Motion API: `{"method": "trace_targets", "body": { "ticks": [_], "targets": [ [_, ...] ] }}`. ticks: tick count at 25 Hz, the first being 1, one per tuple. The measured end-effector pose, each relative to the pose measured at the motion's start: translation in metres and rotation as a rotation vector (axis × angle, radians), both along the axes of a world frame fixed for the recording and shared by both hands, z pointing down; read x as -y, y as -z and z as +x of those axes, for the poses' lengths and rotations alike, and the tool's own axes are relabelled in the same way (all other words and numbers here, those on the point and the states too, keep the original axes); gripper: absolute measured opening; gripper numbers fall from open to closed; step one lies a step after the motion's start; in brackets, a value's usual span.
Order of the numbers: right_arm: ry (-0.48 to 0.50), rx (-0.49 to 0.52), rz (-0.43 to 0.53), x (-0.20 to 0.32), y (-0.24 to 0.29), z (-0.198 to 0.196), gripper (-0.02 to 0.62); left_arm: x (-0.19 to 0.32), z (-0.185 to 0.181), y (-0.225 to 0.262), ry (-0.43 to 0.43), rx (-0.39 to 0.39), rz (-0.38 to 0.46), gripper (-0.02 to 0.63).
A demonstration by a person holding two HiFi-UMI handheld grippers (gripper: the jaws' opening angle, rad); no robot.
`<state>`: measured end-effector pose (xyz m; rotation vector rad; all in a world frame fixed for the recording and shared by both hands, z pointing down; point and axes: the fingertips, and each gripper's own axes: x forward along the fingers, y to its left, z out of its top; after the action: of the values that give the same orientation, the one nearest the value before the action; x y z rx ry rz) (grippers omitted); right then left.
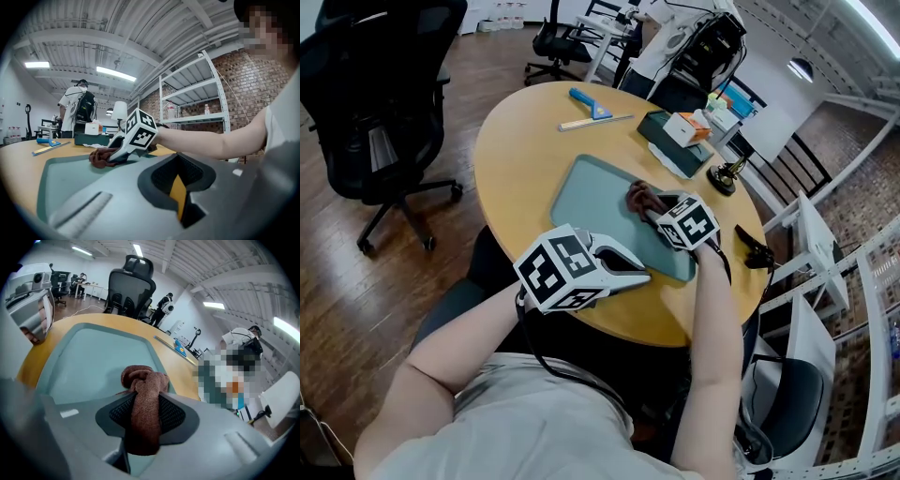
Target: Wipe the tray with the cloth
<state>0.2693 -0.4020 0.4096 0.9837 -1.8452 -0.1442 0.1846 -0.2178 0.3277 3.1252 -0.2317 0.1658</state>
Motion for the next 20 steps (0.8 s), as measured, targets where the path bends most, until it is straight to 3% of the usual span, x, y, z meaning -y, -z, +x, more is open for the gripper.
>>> {"method": "trace_targets", "body": {
  "ticks": [20],
  "targets": [
    [0.318,0.000,-0.053,0.020,0.000,-0.125,0.130,0.000,0.000,0.000,0.005,0.003,0.009,0.322]
  ]
}}
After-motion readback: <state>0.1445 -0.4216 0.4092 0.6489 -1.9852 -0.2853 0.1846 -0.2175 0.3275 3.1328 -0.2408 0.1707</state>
